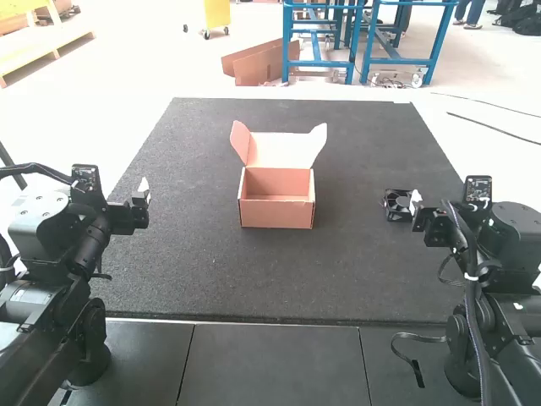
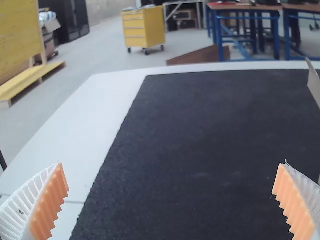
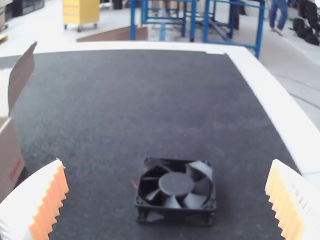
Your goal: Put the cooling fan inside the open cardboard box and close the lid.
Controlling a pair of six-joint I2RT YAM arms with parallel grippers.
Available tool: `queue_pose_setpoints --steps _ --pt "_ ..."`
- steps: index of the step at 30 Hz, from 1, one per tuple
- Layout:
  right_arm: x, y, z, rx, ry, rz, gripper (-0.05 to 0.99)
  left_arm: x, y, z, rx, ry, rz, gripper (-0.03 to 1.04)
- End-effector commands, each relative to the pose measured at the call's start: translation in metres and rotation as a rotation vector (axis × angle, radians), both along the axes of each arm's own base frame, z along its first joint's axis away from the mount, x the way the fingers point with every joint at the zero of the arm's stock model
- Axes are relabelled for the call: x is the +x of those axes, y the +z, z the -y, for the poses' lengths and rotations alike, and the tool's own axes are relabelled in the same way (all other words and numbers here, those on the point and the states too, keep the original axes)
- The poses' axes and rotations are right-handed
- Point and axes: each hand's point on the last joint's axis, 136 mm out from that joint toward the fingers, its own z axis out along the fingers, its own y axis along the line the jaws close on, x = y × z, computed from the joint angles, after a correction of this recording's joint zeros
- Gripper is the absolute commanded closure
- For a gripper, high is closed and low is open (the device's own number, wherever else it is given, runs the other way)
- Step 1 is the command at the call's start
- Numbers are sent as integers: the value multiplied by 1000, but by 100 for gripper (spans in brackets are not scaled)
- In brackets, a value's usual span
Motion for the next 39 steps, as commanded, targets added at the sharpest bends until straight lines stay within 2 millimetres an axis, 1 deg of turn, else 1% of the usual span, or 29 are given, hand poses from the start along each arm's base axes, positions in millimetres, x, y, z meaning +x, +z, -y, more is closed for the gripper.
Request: queue_pose_setpoints --steps 1,2,10,26,30,32,35,39 --pt "0 0 -2 20 8 3 2 0 2 1 -9 -7 18 4" --pt "0 4 0 46 -5 21 2 0 2 1 -9 -6 18 4" --pt "0 0 1 60 -8 3 2 0 2 1 -11 -6 18 4" --pt "0 1 0 57 -5 6 3 0 2 1 -11 -6 16 4" --pt "0 4 0 64 -5 18 2 0 5 1 -12 -6 32 4" --pt "0 9 0 71 -5 39 2 0 11 1 -12 -8 55 4" --pt "1 26 0 82 -4 108 2 -2 32 2 -17 -9 137 4" --pt "-1 47 3 86 -16 193 2 -5 51 3 -21 -20 220 4"
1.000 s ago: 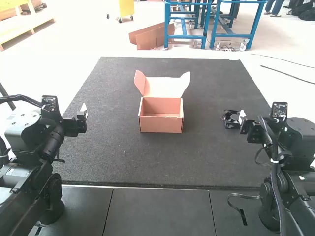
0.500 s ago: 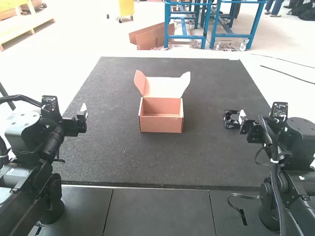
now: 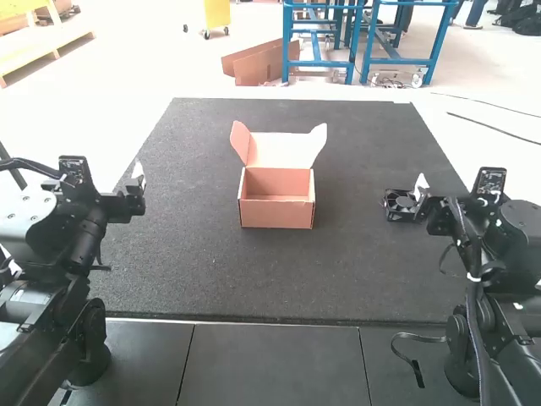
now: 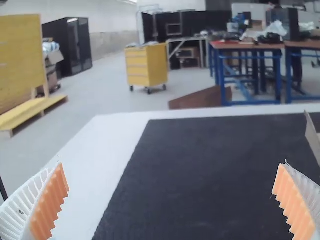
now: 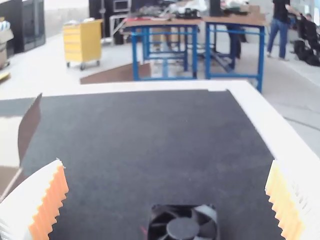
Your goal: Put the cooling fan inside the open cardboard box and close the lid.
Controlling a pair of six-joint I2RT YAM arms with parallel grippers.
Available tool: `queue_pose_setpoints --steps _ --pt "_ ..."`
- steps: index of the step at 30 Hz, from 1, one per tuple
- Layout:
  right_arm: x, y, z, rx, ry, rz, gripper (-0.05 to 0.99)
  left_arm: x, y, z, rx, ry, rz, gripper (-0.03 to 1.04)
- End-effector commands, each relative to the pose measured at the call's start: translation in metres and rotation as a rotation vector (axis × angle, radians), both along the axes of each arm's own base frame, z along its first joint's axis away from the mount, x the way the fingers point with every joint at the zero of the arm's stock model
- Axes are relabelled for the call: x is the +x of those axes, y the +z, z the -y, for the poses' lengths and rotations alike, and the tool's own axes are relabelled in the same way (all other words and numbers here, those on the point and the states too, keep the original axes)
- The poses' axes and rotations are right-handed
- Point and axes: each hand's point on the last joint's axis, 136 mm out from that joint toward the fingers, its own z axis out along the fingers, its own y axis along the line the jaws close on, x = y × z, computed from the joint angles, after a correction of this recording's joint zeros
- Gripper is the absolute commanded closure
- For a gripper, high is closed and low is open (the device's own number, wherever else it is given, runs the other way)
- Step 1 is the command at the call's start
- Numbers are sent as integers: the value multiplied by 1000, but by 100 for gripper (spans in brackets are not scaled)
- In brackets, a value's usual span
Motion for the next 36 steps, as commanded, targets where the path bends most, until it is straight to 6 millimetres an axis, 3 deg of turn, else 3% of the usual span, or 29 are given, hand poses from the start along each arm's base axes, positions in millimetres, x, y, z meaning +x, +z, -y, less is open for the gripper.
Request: queue_pose_setpoints --steps 1,10,19,25,36 --pt "-2 13 3 17 -17 59 2 -3 12 3 -8 -19 58 4" --pt "-7 57 7 24 -36 150 3 -14 52 5 -11 -31 165 4" --pt "20 91 15 58 -88 66 2 -11 93 6 -5 -36 175 4" --pt "40 118 15 98 -95 -37 2 7 119 3 -8 -14 88 4" --pt "64 117 10 109 -97 -406 3 60 140 -4 -29 41 -224 4"
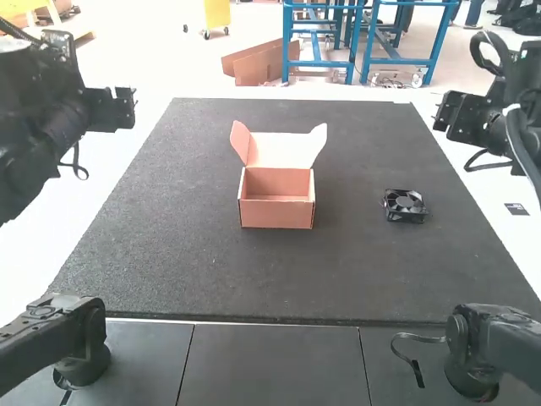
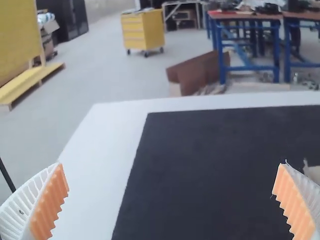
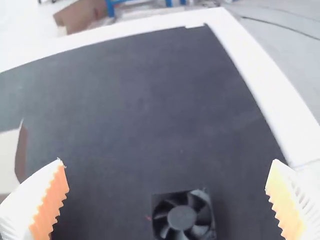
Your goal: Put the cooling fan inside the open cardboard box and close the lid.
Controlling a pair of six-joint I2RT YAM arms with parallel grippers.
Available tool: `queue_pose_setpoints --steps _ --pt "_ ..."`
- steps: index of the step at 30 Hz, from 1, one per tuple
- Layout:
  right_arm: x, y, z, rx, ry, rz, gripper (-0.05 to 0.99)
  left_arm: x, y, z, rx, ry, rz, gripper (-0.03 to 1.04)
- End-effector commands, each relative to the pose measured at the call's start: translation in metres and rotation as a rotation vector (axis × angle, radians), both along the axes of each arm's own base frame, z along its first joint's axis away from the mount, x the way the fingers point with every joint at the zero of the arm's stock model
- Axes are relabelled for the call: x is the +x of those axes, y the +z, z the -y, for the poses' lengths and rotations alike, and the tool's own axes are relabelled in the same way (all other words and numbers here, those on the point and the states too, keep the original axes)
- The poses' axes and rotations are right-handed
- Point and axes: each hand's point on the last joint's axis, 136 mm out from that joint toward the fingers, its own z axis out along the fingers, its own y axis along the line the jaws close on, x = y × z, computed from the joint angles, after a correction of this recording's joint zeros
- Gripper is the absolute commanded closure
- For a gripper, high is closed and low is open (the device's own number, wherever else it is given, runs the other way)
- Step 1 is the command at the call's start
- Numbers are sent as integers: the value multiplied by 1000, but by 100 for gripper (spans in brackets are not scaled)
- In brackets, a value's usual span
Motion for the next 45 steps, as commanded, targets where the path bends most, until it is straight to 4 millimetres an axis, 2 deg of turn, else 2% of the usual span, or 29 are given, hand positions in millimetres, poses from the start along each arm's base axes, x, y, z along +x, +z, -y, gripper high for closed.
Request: queue_pose_setpoints --steps 1,6,8,11,14,17,22,27,39,45 --pt "4 22 -6 -3 33 -7 3 7 20 -5 -30 32 -23 4" --pt "11 44 -7 -1 41 3 3 16 38 0 -46 19 -39 4" --pt "19 38 -8 -22 51 -38 4 19 36 0 -47 21 -51 4" --pt "29 12 -7 -38 57 -191 3 25 5 0 -48 28 -156 5" --pt "43 14 -5 -55 55 -205 3 28 -33 1 -34 31 -309 5" --pt "58 4 5 -67 40 -257 3 26 -60 2 -19 31 -427 5" --pt "66 -26 28 -74 27 -399 3 28 -52 3 -16 27 -449 5" --pt "66 -71 55 -110 18 -556 3 30 -56 9 -33 0 -485 5" --pt "62 -152 56 -105 59 -767 4 31 -57 13 -77 -14 -478 5" --pt "65 -180 60 -97 52 -807 4 31 -58 14 -97 -14 -475 5"
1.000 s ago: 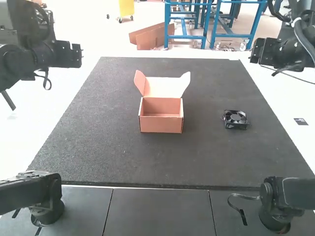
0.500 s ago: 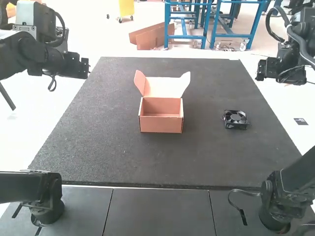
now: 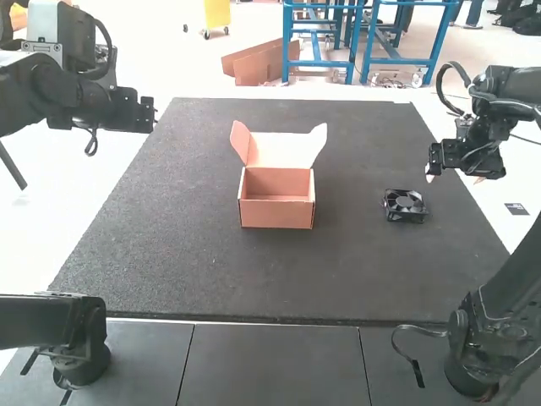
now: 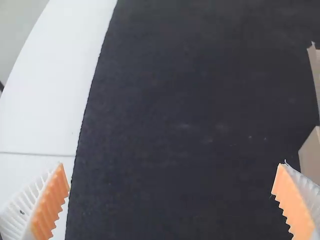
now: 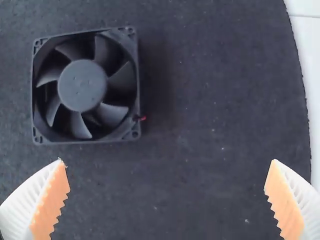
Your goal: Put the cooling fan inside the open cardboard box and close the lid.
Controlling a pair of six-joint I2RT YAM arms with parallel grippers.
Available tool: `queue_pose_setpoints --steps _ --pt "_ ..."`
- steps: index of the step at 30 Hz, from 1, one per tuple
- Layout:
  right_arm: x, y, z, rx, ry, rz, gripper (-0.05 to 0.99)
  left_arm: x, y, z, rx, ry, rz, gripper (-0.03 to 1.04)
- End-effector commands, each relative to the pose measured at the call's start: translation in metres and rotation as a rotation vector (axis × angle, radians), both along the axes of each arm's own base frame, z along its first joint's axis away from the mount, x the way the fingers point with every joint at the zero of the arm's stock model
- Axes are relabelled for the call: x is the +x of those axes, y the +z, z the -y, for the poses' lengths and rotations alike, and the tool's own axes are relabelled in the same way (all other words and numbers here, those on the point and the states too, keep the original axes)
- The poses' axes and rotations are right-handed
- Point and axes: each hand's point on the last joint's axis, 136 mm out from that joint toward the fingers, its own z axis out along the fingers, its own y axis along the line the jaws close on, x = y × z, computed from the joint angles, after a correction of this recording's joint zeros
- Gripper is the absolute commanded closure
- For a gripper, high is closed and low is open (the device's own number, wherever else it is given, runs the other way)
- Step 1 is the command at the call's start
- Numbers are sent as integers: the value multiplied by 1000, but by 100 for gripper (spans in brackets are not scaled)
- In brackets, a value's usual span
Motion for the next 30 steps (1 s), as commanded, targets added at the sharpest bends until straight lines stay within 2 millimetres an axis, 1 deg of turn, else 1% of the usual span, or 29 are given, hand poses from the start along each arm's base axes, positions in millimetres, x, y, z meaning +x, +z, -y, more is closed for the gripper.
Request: queue_pose_setpoints --steps 1,7,14,19,23,30 --pt "3 -7 4 0 0 -2 4 3 7 5 -31 -6 21 5" --pt "12 -27 4 8 -8 -26 4 4 8 4 -33 -2 26 5" --pt "25 -46 9 -4 -23 -29 4 4 8 3 -33 1 28 5" --pt "32 -55 11 -3 -36 -40 4 4 8 4 -35 1 28 5" --pt "38 -60 17 -17 -53 -35 4 5 8 4 -35 1 28 5" --pt "48 -67 20 -26 -60 -22 4 5 7 4 -36 1 25 5"
